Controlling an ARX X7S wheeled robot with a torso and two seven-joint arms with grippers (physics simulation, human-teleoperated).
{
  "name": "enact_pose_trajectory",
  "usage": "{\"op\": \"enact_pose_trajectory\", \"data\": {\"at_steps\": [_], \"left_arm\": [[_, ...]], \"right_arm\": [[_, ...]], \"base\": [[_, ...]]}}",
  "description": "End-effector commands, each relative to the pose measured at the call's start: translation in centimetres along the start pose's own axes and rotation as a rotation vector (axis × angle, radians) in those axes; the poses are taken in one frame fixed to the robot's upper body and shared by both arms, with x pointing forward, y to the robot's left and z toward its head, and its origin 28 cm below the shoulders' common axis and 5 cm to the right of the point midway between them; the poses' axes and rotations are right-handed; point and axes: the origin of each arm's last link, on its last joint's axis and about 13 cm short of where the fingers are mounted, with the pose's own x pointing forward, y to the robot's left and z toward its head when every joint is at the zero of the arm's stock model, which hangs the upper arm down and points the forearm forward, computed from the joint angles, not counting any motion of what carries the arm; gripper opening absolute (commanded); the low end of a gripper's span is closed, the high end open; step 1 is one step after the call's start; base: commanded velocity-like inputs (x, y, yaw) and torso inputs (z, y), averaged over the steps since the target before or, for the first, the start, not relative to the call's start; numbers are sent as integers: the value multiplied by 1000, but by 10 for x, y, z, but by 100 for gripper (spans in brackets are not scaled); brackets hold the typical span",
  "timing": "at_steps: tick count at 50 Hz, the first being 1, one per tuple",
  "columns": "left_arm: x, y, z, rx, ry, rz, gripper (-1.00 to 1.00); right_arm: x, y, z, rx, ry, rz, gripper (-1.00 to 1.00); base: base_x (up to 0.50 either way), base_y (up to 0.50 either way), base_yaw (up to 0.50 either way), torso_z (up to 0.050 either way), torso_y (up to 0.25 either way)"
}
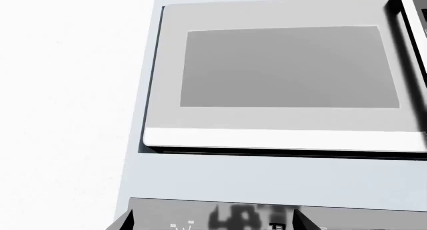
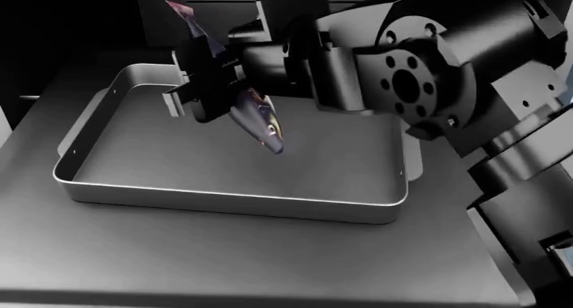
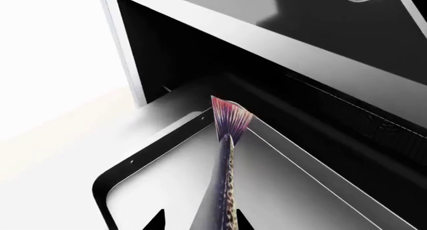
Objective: Pick the fish from the top rack in the oven and place it on the plate on the counter.
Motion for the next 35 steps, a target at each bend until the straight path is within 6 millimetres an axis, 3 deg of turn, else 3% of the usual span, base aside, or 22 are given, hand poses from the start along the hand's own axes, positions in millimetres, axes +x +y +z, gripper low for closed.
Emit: {"op": "enact_pose_trajectory", "data": {"at_steps": [1, 35], "left_arm": [[0, -1, -1, 0, 1, -1, 100], [2, -1, -7, 1, 10, 0, 100]], "right_arm": [[-5, 10, 3, -23, -25, 37, -100], [-12, 22, 6, -43, -65, 79, -100]], "base": [[0, 0, 0, 0, 0], [0, 0, 0, 0, 0]]}}
